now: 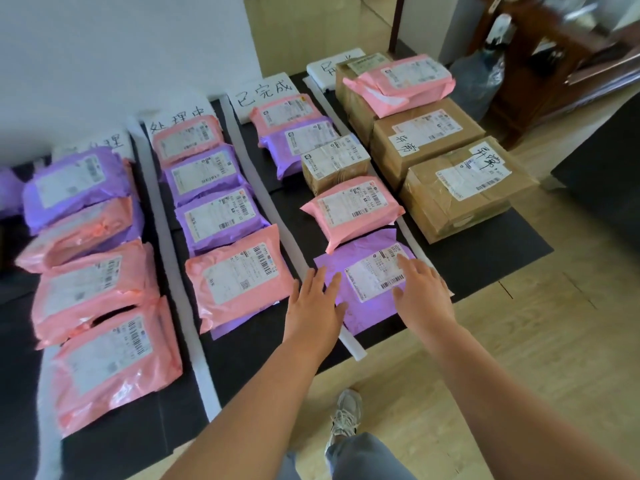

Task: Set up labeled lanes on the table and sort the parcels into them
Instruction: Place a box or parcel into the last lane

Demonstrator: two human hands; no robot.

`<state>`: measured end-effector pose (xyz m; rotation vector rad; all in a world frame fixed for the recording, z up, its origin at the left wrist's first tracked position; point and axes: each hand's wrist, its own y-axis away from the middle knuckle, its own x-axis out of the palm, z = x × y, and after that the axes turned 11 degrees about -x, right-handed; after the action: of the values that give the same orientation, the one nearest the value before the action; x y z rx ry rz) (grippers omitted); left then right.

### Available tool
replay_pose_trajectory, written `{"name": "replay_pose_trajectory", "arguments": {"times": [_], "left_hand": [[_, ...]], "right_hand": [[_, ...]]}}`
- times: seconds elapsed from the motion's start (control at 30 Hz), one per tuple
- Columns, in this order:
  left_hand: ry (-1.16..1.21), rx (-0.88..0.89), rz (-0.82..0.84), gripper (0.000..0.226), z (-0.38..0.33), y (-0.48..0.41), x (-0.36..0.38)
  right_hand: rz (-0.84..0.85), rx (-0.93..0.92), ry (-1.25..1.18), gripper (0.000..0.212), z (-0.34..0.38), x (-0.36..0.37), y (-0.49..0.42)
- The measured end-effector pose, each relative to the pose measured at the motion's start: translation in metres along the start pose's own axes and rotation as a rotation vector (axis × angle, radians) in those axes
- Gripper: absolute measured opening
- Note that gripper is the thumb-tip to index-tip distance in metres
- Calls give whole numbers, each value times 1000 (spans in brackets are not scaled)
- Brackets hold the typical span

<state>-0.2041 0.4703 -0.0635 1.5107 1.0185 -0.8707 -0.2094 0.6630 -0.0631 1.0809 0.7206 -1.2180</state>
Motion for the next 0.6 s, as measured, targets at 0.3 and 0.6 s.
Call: {"name": "replay_pose_trajectory", "arguments": {"times": [0.3,0.6], "left_hand": [[55,-196,-112,57,79,39,-43],[127,-291,-219,56,189,108,-64]], "right_hand": [[-43,-190,17,59,105,-2,8],[-123,-362,4,61,232,27,56]]}}
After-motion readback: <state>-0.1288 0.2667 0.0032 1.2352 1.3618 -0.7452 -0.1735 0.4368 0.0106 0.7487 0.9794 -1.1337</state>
